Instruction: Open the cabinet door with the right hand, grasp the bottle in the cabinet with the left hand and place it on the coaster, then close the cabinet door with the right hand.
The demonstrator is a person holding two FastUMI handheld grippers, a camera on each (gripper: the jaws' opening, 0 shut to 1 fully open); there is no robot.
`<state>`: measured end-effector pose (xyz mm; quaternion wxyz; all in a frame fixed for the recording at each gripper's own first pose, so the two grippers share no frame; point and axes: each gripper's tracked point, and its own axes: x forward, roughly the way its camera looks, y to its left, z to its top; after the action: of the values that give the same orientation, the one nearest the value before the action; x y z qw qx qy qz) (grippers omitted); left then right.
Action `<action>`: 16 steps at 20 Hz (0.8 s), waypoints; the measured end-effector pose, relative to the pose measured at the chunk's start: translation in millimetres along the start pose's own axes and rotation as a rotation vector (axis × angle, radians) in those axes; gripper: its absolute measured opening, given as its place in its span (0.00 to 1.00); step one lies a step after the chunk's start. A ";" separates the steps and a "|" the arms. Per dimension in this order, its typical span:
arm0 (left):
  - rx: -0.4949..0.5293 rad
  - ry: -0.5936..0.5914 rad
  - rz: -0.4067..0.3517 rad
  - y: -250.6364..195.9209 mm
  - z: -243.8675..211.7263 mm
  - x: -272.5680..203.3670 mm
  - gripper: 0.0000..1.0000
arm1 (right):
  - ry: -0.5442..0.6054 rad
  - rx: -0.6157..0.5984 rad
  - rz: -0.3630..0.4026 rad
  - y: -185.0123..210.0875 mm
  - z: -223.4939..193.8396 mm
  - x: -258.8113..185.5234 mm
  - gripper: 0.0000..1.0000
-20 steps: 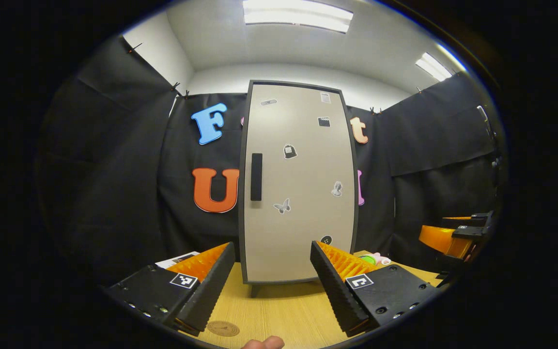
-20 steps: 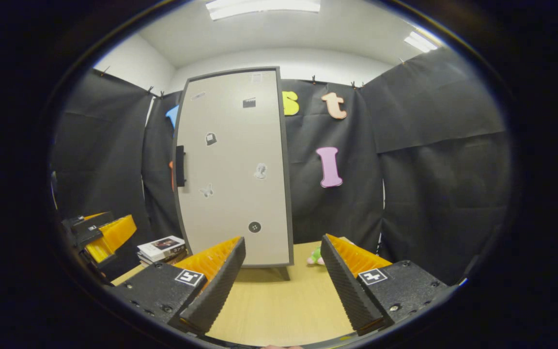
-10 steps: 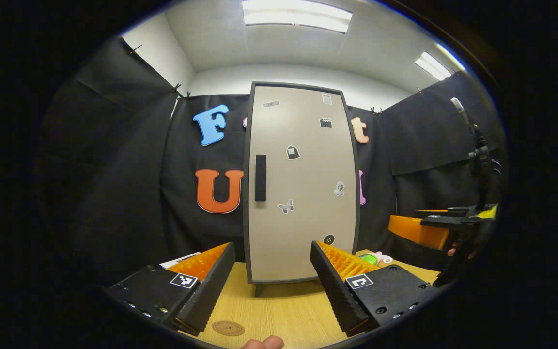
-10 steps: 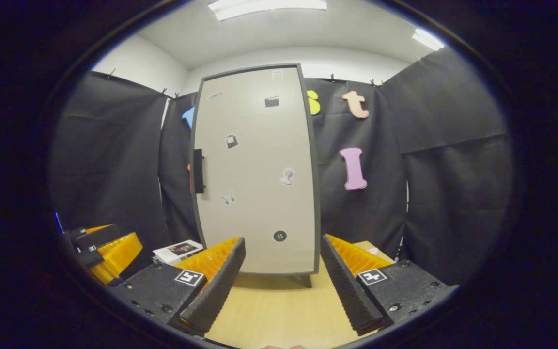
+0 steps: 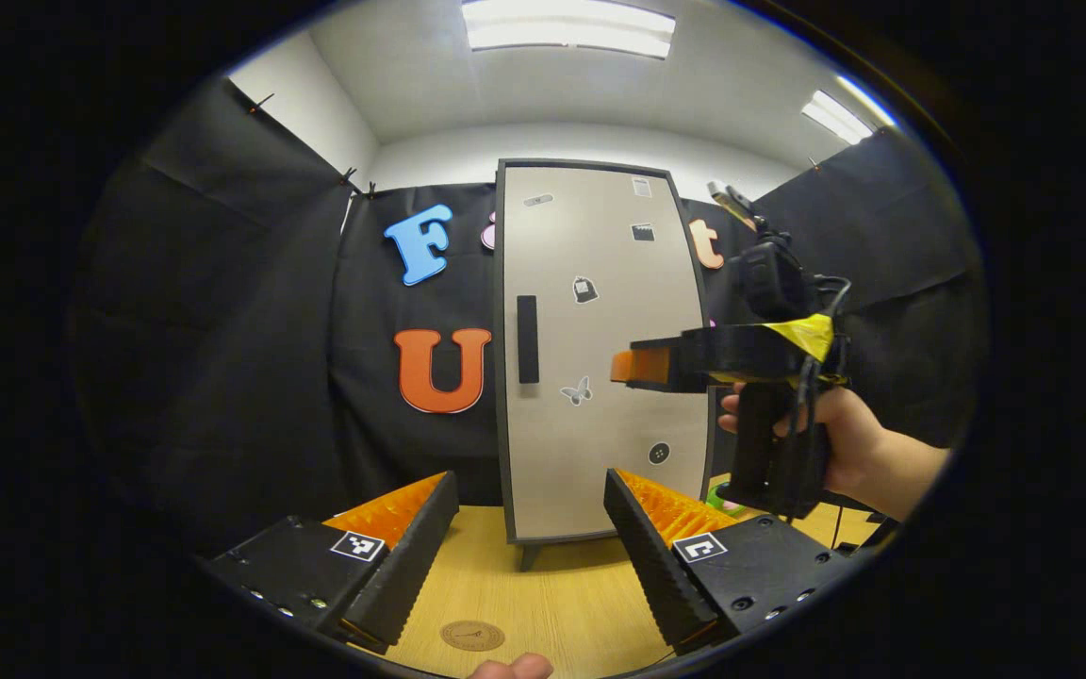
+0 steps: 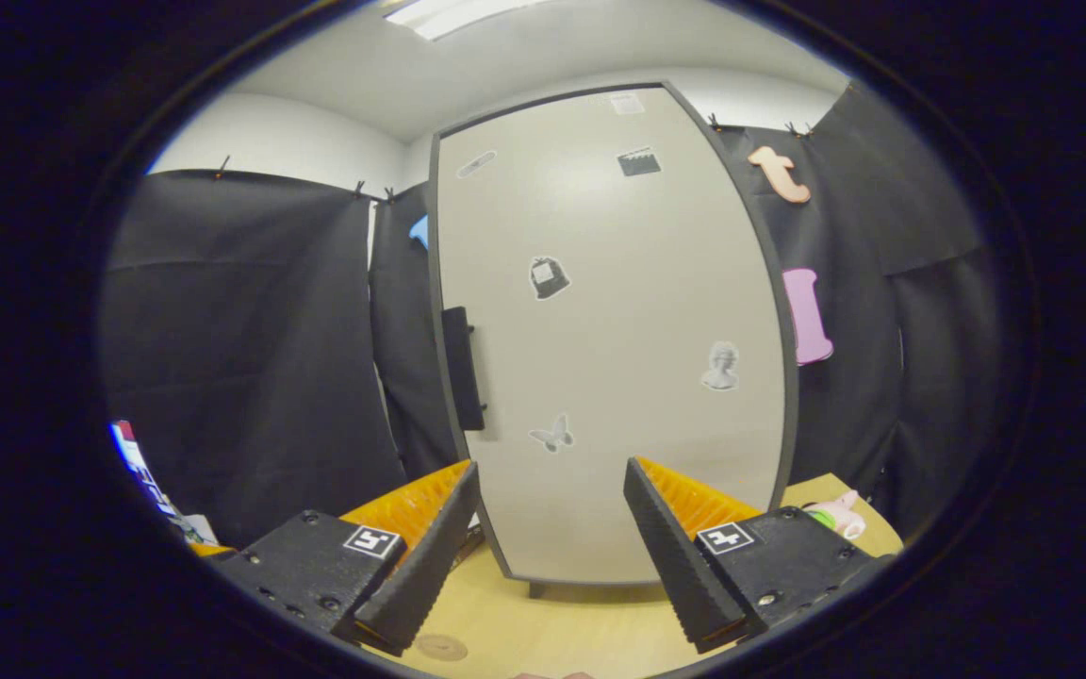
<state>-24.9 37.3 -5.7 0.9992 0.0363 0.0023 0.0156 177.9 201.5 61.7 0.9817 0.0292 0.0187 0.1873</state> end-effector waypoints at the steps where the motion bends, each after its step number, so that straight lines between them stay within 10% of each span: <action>1: -0.002 0.003 -0.003 -0.2 -1.5 -1.2 0.95 | 0.001 -0.008 0.002 4.9 3.6 15.3 0.98; 16: -0.049 0.026 0.004 17.6 -13.7 -3.0 0.95 | -0.016 -0.216 -0.040 73.0 28.0 141.0 0.91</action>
<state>-28.5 55.7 -18.1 0.9997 0.0115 0.0150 0.0180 283.5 319.8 90.6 0.9828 -0.0758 -0.0088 0.1684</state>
